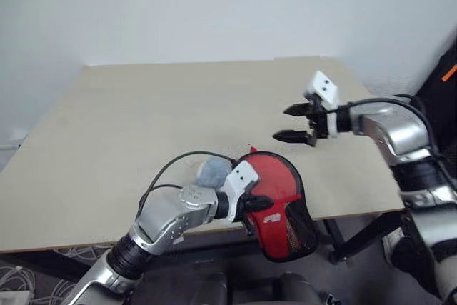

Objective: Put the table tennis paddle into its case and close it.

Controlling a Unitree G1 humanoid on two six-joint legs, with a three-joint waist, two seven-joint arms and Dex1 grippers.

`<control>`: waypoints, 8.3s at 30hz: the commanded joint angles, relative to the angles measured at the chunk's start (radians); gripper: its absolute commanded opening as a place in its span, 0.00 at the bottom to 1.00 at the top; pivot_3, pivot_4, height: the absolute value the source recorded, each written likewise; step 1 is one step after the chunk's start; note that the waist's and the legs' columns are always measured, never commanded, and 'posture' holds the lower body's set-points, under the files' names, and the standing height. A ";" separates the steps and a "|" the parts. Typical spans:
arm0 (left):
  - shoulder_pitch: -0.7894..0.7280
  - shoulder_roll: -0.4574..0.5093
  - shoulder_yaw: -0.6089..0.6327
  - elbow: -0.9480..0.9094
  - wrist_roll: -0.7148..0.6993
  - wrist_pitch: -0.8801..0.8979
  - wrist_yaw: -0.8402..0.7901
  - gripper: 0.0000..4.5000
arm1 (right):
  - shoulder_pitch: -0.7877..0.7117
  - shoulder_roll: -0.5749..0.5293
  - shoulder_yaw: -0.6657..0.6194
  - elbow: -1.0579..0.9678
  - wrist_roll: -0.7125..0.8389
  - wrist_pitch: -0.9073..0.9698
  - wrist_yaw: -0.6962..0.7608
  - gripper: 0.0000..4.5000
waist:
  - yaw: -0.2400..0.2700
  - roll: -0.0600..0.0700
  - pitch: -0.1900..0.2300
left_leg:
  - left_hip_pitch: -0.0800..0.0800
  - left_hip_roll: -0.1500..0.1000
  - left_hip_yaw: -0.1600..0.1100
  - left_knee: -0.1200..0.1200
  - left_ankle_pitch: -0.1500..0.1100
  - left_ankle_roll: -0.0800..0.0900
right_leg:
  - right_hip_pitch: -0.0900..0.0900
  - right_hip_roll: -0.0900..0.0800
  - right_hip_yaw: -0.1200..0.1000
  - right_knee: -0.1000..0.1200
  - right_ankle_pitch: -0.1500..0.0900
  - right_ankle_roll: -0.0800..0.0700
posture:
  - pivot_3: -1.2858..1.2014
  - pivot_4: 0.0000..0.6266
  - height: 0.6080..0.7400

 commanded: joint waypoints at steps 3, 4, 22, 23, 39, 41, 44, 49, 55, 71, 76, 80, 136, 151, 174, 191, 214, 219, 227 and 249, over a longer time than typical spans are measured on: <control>0.033 -0.029 0.002 -0.019 0.065 -0.027 -0.045 0.01 | -0.153 0.175 0.030 0.206 -0.072 -0.064 -0.032 1.00 | -0.004 0.003 0.001 | 0.000 0.001 0.000 -0.001 0.000 0.000 | -0.001 0.001 0.000 0.001 0.001 0.001 | 0.52 0.00 1.00; 0.039 -0.036 0.005 -0.019 0.074 -0.027 -0.050 0.01 | -0.169 0.199 0.033 0.238 -0.082 -0.073 -0.032 1.00 | -0.003 0.003 0.001 | 0.000 0.001 0.000 -0.002 0.000 0.000 | -0.001 0.001 0.000 0.001 0.001 0.001 | 0.52 0.00 1.00; 0.142 -0.041 0.026 0.014 0.220 -0.149 -0.152 0.01 | -0.265 0.545 0.106 0.666 -0.270 -0.256 0.001 1.00 | -0.024 0.006 0.000 | 0.001 0.001 -0.003 -0.005 0.001 -0.002 | -0.001 0.002 -0.001 0.001 0.001 0.000 | 0.52 0.00 1.00; 0.143 -0.042 0.028 0.016 0.223 -0.150 -0.155 0.01 | -0.263 0.550 0.107 0.677 -0.278 -0.262 0.003 1.00 | -0.025 0.006 0.000 | 0.001 0.001 -0.003 -0.005 0.001 -0.002 | -0.001 0.002 -0.001 0.001 0.001 0.000 | 0.52 0.00 1.00; 0.124 -0.075 0.054 0.065 0.265 -0.152 -0.168 0.01 | -0.219 0.556 0.152 0.681 -0.376 -0.261 0.129 1.00 | -0.025 0.007 -0.001 | 0.001 0.001 -0.004 -0.004 0.001 -0.002 | 0.000 0.002 -0.001 0.002 0.001 0.001 | 0.52 0.00 1.00; 0.122 -0.079 0.056 0.068 0.269 -0.151 -0.170 0.01 | -0.217 0.555 0.152 0.677 -0.379 -0.262 0.134 1.00 | -0.025 0.007 -0.001 | 0.002 0.001 -0.004 -0.004 0.001 -0.002 | 0.000 0.002 -0.001 0.002 0.001 0.001 | 0.52 0.00 1.00; 0.118 -0.084 0.058 0.076 0.276 -0.152 -0.174 0.00 | -0.216 0.553 0.151 0.671 -0.382 -0.263 0.139 0.92 | -0.025 0.007 -0.001 | 0.002 0.001 -0.004 -0.004 0.001 -0.002 | 0.000 0.002 -0.001 0.002 0.001 0.001 | 0.52 0.00 1.00; 0.113 -0.091 0.062 0.086 0.285 -0.152 -0.178 0.00 | -0.215 0.547 0.153 0.663 -0.385 -0.260 0.150 0.57 | -0.025 0.008 -0.001 | 0.002 0.001 -0.004 -0.004 0.001 -0.003 | 0.000 0.002 -0.001 0.003 0.001 0.001 | 0.52 0.00 1.00; 0.106 -0.095 0.062 0.096 0.293 -0.151 -0.183 0.00 | -0.203 0.536 0.160 0.627 -0.382 -0.247 0.187 0.15 | -0.024 0.008 -0.001 | 0.002 0.000 -0.004 -0.004 0.001 -0.003 | 0.000 0.002 -0.002 0.003 0.001 0.001 | 0.52 0.00 1.00; 0.060 -0.124 0.081 0.174 0.323 -0.157 -0.185 0.00 | -0.201 0.576 0.011 0.599 -0.304 -0.168 0.069 0.01 | -0.029 0.009 -0.002 | 0.002 0.001 -0.005 -0.004 0.002 -0.003 | 0.000 0.002 -0.002 0.003 0.001 0.000 | 0.52 0.00 1.00; 0.045 -0.143 0.103 0.217 0.338 -0.168 -0.155 0.00 | -0.188 0.583 -0.007 0.572 -0.277 -0.117 0.048 0.01 | -0.029 0.009 -0.002 | 0.002 0.000 -0.005 -0.003 0.002 -0.003 | 0.001 0.002 -0.002 0.003 0.001 0.001 | 0.52 0.00 1.00; 0.047 -0.141 0.104 0.217 0.337 -0.167 -0.159 0.00 | -0.188 0.590 -0.026 0.553 -0.252 -0.068 0.047 0.01 | -0.030 0.009 -0.002 | 0.002 0.000 -0.005 -0.003 0.002 -0.003 | 0.001 0.002 -0.002 0.004 0.001 0.001 | 0.52 0.00 1.00; 0.090 -0.100 0.128 0.178 0.327 -0.119 -0.178 0.00 | -0.342 0.531 -0.498 1.049 -0.179 -0.374 -0.860 0.01 | -0.051 0.010 -0.002 | 0.002 0.002 -0.006 -0.005 0.003 -0.002 | 0.000 0.004 -0.001 0.003 0.002 -0.001 | 0.52 0.00 1.00; 0.014 -0.057 0.159 0.077 0.256 -0.062 -0.272 0.00 | -0.342 0.560 -0.450 1.033 -0.188 -0.314 -0.675 0.01 | -0.052 0.011 -0.002 | 0.002 0.002 -0.006 -0.006 0.003 -0.002 | 0.000 0.005 -0.001 0.003 0.002 -0.001 | 0.52 0.00 1.00; -0.068 -0.199 0.135 0.310 0.402 -0.270 -0.194 0.00 | -0.331 0.576 -0.445 1.012 -0.168 -0.243 -0.581 0.01 | -0.051 0.011 -0.002 | 0.002 0.002 -0.006 -0.006 0.003 -0.002 | 0.000 0.005 -0.001 0.002 0.003 -0.002 | 0.52 0.00 1.00; -0.064 -0.246 0.102 0.442 0.496 -0.307 -0.211 0.00 | -0.342 0.568 -0.479 1.016 -0.156 -0.266 -0.642 0.01 | -0.051 0.011 -0.002 | 0.002 0.002 -0.006 -0.006 0.003 -0.002 | 0.000 0.005 -0.001 0.002 0.004 -0.005 | 0.52 0.00 1.00; -0.043 -0.238 0.086 0.433 0.515 -0.284 -0.235 0.00 | -0.351 0.467 -0.564 1.051 -0.145 -0.343 -0.868 0.01 | -0.050 0.012 -0.003 | 0.002 0.002 -0.006 -0.006 0.003 -0.002 | 0.001 0.005 -0.001 0.002 0.004 -0.005 | 0.52 0.00 1.00; -0.045 -0.238 0.085 0.436 0.516 -0.282 -0.238 0.00 | -0.347 0.452 -0.574 1.055 -0.144 -0.350 -0.901 0.01 | -0.050 0.012 -0.003 | 0.002 0.002 -0.006 -0.006 0.003 -0.002 | 0.001 0.005 -0.001 0.002 0.004 -0.005 | 0.52 0.00 1.00; -0.046 -0.240 0.085 0.439 0.517 -0.279 -0.238 0.00 | -0.336 0.398 -0.565 1.051 -0.161 -0.373 -0.929 0.01 | -0.050 0.012 -0.003 | 0.002 0.001 -0.006 -0.006 0.003 -0.002 | 0.002 0.004 -0.001 0.002 0.004 -0.005 | 0.52 0.00 1.00; -0.032 -0.253 0.082 0.427 0.516 -0.261 -0.231 0.00 | -0.031 0.209 -0.586 0.577 -0.082 -0.094 -0.904 0.01 | -0.031 0.016 -0.005 | 0.002 -0.004 -0.008 -0.006 0.006 0.002 | 0.005 0.004 0.004 0.000 0.001 0.000 | 0.52 0.00 1.00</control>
